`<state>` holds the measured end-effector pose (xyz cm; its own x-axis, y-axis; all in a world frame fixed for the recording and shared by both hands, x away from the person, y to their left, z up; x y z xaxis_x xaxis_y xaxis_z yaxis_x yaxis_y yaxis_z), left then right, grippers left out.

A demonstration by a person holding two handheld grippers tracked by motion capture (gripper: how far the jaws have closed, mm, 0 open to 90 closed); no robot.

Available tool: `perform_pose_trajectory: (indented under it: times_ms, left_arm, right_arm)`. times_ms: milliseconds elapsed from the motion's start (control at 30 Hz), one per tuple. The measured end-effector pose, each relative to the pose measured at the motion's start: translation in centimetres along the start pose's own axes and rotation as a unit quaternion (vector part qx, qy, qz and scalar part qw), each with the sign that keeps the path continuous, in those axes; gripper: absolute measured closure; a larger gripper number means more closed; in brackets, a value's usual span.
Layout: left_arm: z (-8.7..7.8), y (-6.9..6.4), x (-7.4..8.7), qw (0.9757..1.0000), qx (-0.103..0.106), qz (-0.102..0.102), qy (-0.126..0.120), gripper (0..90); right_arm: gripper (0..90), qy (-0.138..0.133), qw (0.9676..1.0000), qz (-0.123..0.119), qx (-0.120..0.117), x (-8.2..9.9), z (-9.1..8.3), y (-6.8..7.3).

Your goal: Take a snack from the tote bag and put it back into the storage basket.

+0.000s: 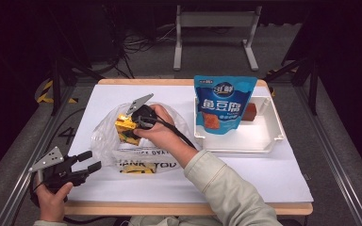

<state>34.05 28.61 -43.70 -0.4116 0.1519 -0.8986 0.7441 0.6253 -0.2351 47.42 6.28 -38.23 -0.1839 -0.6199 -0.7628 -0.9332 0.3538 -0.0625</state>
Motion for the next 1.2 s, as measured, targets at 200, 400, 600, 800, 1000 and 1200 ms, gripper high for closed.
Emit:
perform_pose_trajectory:
  times_ms: [200,400,600,800,1000,1200]
  left_arm:
    - [0.1,0.0,-0.1,1.0000,0.002,0.003,0.000,36.7]
    - [0.3,0.0,-0.2,1.0000,0.001,0.005,0.001,36.7]
    - [0.4,0.0,-0.3,1.0000,0.005,0.005,0.001,36.7]
    - [1.0,0.0,-0.4,0.9999,0.010,0.010,0.007,36.5]
    - [1.2,0.1,-0.6,0.9999,0.011,0.010,0.006,36.5]
    - [1.4,0.1,-0.6,0.9998,0.011,0.013,0.008,36.5]
  right_arm:
    - [50.5,-0.008,0.9999,-0.008,-0.004,-0.6,-1.8,0.2]
    - [50.5,-0.015,0.9998,-0.012,-0.010,-1.0,-3.7,0.3]
    - [50.5,-0.020,0.9997,-0.013,-0.010,-1.0,-5.6,0.2]
    - [50.4,-0.025,0.9996,-0.015,-0.007,-0.6,-7.8,-0.1]
    - [50.5,-0.022,0.9997,-0.013,-0.003,0.2,-10.0,-0.7]
    - [50.4,-0.020,0.9997,-0.010,0.003,0.9,-11.8,-1.4]
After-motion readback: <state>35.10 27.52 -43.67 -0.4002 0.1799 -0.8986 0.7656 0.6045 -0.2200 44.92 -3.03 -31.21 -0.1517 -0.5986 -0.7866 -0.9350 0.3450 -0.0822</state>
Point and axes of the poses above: each handheld gripper's, and its own axes: z roughly forward along the jaws, x roughly out of its underside, y roughly to its left, the point moved 4 cm from there along z, roughly forward along the jaws, and after that the axes turned 4 degrees about x, right-handed, at the moved point
